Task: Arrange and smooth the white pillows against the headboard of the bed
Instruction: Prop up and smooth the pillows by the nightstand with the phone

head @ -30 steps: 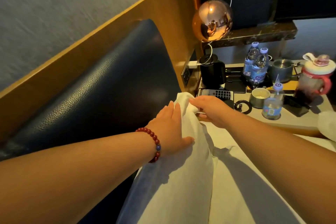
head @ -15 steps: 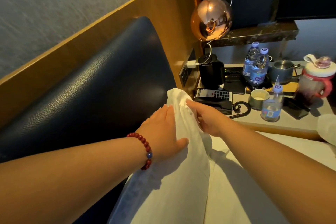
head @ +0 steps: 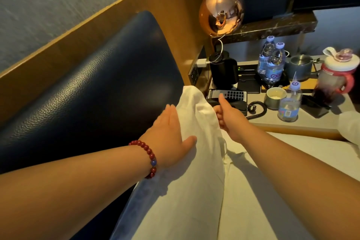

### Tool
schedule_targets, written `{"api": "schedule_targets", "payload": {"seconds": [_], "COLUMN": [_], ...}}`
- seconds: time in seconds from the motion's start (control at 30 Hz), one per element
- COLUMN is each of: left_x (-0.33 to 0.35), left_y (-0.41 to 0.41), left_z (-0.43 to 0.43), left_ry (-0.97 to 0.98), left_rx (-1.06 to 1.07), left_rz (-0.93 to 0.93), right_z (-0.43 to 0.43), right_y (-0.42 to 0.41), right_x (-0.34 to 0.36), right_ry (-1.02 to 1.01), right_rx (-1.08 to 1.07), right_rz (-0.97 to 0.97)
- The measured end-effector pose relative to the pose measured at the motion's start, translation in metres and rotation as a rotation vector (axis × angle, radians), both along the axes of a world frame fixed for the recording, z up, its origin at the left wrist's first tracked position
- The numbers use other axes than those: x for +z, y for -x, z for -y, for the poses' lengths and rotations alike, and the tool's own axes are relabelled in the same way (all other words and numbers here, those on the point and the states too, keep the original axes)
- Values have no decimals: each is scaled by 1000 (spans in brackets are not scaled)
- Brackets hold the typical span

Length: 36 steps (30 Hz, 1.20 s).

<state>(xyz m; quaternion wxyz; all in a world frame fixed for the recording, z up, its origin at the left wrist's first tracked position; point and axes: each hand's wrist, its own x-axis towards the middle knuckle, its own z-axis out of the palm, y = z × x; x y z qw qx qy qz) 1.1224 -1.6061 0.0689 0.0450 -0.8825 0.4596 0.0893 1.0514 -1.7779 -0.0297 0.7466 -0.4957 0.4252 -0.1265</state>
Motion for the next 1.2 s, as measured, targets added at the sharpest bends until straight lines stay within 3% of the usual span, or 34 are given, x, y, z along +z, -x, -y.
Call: {"api": "schedule_targets", "payload": {"seconds": [0.1,0.17,0.27,0.33,0.43,0.5,0.6,0.73,0.83,0.97,1.07,1.13,1.2], "left_x": [6,5,2,2,2,1,1,0,0,1,1,2,3], "left_y": [4,4,1,1,4,5,5,8,12,12,13,14,15], "left_z": [-5,-9,-10,-9,-10,-11,-11,-15,-17,-15,-15,-15,-15], "left_ry": [5,-44,-130,-137,-129,-134,-117,-131,-153,-164,-168,-164,-162], "left_rx": [-330,-469,-505,-498,-495,-488,-503,-645,-703,-676,-659,-660,-662], "left_rz": [227,231,223,238,262,271,287,239,218,228,230,227,225], "right_z": [2,-6,-22,-26,-17,-10,-1,4,7,15,12,6,-1], "right_y": [25,44,57,56,49,47,58,80,82,85,85,81,76], "right_x": [-38,-67,-91,-88,-79,-81,-99,-125,-135,-137,-141,-135,-126], "right_ry": [-53,-28,-20,17,235,265,234,432,516,296,284,226,220], "right_rx": [106,234,406,316,-77,-148,92,610,384,0,-185,-74,194], "right_rz": [101,58,52,26,-76,-64,-72,-385,-377,-263,-295,-159,-119]}}
